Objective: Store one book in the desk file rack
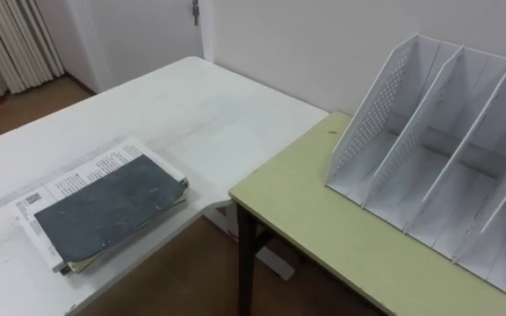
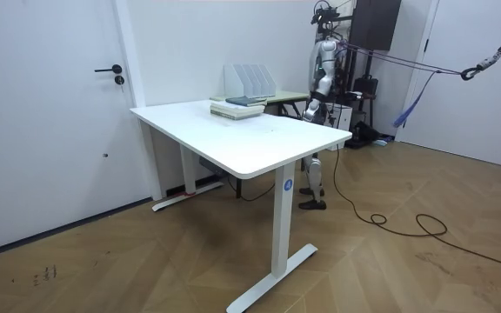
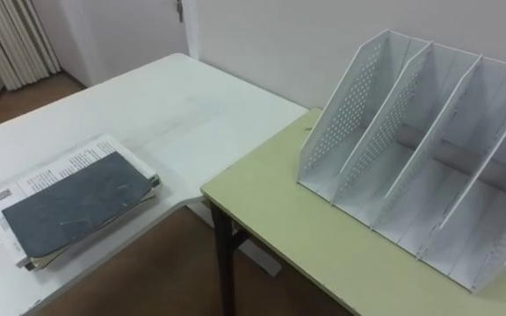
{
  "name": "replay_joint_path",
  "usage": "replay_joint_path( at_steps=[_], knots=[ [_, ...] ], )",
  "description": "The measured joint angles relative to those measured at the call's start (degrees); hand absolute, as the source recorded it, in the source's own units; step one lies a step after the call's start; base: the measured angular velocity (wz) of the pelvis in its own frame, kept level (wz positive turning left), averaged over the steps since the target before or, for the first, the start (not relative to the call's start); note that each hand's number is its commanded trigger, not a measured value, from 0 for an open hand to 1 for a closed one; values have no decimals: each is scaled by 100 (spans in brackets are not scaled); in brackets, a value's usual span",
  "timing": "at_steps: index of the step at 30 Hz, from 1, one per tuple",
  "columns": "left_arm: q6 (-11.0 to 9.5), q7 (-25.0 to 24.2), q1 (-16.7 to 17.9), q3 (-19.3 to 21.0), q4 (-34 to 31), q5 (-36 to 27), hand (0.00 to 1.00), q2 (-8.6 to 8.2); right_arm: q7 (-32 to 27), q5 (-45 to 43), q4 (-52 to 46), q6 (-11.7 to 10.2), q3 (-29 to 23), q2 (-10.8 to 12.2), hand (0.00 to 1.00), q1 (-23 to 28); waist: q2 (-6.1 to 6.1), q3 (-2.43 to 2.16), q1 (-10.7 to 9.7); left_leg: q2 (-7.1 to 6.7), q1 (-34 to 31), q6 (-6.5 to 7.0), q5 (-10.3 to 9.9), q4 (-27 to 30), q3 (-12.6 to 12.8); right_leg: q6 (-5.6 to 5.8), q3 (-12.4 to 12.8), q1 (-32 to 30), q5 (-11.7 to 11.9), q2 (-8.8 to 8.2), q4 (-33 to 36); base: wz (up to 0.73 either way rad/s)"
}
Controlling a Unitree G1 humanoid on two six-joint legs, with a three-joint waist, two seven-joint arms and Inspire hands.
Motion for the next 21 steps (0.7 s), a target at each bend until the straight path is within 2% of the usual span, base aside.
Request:
replay_joint_path(
  at_steps=[4, 7, 12, 14, 17, 21],
  knots=[
    [1, -12, -44, -421, -322, 718, 0, -7, -12, -123, 14, -72, 34, 0, 0, -44, -13, 2, -94, -3, 4, 0, 1, 3, 16, 0, 4, 5, 0, -9, 6, 0],
    [0, -44, -44, -816, -705, 1528, 0, -17, -22, -236, -9, -162, 78, -1, 0, -67, -31, 26, -208, -5, 10, 1, 1, 4, 38, 1, 16, 12, 0, -8, 6, 0],
    [33, -60, -51, -1360, -1314, 2625, 0, -9, 11, -376, -2, -163, 194, -5, 0, -154, -76, 57, -391, 1, 19, 1, 1, 14, 45, 0, 24, 39, 0, -4, -6, 0],
    [35, -66, -62, -1677, -1657, 3144, 0, -11, 31, -441, -6, -166, 214, -5, 0, -180, -81, 56, -443, 0, 24, 1, 2, 17, 48, 2, 21, 35, 2, -3, -9, 0],
    [75, -116, -76, -2031, -1920, 3504, 0, -1, 27, -451, -14, -163, 220, 0, 0, -229, -64, 54, -485, 0, 18, 1, 2, 18, 49, 1, 13, 26, 3, -3, -9, 0],
    [186, -180, -92, -2379, -2365, 3598, 0, 16, -41, -450, -14, -156, 259, -3, 0, -316, -60, 57, -514, 0, 6, 0, 2, 17, 42, 1, 8, 14, 3, -5, -11, 0]
  ],
)
